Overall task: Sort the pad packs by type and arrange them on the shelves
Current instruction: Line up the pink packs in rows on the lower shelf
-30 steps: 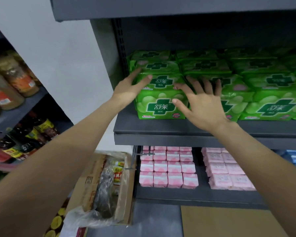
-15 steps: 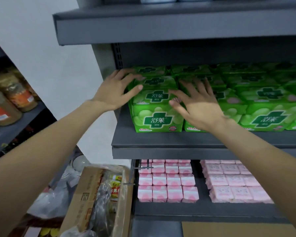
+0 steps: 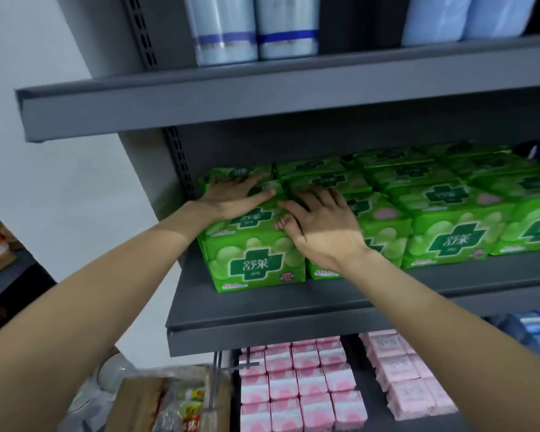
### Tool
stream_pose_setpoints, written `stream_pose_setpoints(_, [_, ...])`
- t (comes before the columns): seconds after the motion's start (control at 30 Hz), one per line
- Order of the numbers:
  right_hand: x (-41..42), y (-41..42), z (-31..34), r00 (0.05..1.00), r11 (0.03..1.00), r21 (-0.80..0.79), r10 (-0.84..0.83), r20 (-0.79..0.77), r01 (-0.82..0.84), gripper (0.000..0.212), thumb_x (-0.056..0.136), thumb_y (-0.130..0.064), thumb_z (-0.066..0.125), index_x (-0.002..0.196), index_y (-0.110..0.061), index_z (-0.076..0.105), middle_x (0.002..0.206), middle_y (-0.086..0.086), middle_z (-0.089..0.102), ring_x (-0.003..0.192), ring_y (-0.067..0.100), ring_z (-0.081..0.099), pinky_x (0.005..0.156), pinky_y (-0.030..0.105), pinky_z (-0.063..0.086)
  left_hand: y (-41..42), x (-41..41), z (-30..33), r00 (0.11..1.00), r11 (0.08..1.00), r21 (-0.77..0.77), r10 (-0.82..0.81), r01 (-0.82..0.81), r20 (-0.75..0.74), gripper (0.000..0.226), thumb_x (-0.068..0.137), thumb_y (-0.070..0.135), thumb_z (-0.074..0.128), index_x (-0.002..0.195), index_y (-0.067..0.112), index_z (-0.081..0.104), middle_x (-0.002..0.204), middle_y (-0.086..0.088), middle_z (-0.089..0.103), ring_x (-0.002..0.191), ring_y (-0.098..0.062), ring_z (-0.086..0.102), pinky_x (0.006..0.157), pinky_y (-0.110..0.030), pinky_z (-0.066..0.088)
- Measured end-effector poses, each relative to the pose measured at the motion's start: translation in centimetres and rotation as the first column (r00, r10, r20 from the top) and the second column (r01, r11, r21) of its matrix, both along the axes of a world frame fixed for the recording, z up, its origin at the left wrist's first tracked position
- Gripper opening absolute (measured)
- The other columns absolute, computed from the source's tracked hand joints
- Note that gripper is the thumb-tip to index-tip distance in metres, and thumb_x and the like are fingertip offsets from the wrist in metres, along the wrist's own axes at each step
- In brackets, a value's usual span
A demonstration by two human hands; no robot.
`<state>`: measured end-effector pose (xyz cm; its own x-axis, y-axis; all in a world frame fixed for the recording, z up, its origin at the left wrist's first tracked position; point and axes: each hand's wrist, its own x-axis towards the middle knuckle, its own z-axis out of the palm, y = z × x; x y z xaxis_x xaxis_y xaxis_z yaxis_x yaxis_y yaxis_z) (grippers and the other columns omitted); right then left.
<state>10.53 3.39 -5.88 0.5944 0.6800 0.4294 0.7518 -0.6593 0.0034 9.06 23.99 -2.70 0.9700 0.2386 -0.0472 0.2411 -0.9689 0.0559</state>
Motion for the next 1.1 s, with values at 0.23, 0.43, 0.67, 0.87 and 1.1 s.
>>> stream_pose_setpoints(0.23, [0.5, 0.1, -0.1, 1.000, 1.000, -0.007, 0.024, -0.010, -0.024, 0.076, 0.080, -0.050, 0.001, 0.134, -0.028, 0.049, 0.135, 0.006, 0.053, 0.126, 0.032, 0.042, 0.110, 0.045, 0.026, -0.6, 0.4, 0.5, 0.994, 0.982, -0.155, -0.108, 0.111, 0.031, 0.061, 0.092, 0.069, 0.026, 0.147, 0.051, 0.011, 0.160, 0.005, 0.015, 0.146, -0.024, 0.016, 0.117, -0.035, 0.015])
stream_pose_setpoints(0.43, [0.6, -0.8, 0.4, 0.999, 0.988, 0.147, 0.040, 0.034, -0.045, 0.058, 0.088, -0.050, 0.024, 0.113, -0.017, 0.066, 0.117, 0.010, 0.063, 0.113, 0.035, 0.053, 0.098, 0.042, 0.037, -3.1, -2.4, 1.6, 0.989, 0.993, -0.032, -0.106, 0.110, 0.101, 0.080, 0.078, 0.083, 0.014, 0.148, 0.044, 0.018, 0.159, 0.008, 0.017, 0.145, -0.023, 0.019, 0.117, -0.041, 0.018])
stream_pose_setpoints(0.67, [1.2, -10.2, -0.8, 0.990, 0.997, -0.062, -0.032, 0.140, 0.041, 0.092, 0.066, -0.072, 0.063, 0.142, -0.029, 0.037, 0.147, 0.018, 0.038, 0.133, 0.051, 0.031, 0.103, 0.074, 0.019, -7.0, -7.2, 0.2, 0.996, 0.982, 0.181, -0.047, 0.060, -0.073, 0.118, 0.054, 0.091, 0.051, 0.147, 0.047, -0.007, 0.161, 0.003, -0.004, 0.147, -0.031, 0.003, 0.117, -0.054, 0.010])
stream_pose_setpoints(0.87, [1.2, -8.6, -0.4, 0.994, 0.979, -0.177, -0.106, -0.032, 0.098, 0.094, 0.075, -0.041, 0.075, 0.149, -0.041, 0.016, 0.156, 0.008, 0.022, 0.140, 0.050, 0.015, 0.101, 0.077, 0.006, -4.8, -6.7, -0.5, 0.987, 0.978, 0.143, -0.158, 0.155, 0.010, 0.110, 0.067, 0.068, 0.069, 0.148, 0.047, -0.003, 0.161, 0.009, -0.003, 0.148, -0.025, 0.005, 0.118, -0.047, 0.014])
stream_pose_setpoints(1.1, [1.9, -8.0, -0.9, 0.997, 0.996, -0.074, -0.053, -0.051, 0.049, 0.093, 0.070, -0.028, 0.082, 0.147, -0.034, 0.031, 0.150, 0.018, 0.031, 0.138, 0.050, 0.020, 0.102, 0.075, 0.007, -5.3, -6.3, -0.7, 0.985, 0.975, 0.151, -0.170, 0.162, 0.040, 0.113, 0.066, 0.060, 0.076, 0.150, 0.042, 0.002, 0.161, 0.007, 0.001, 0.148, -0.023, 0.003, 0.119, -0.047, 0.012])
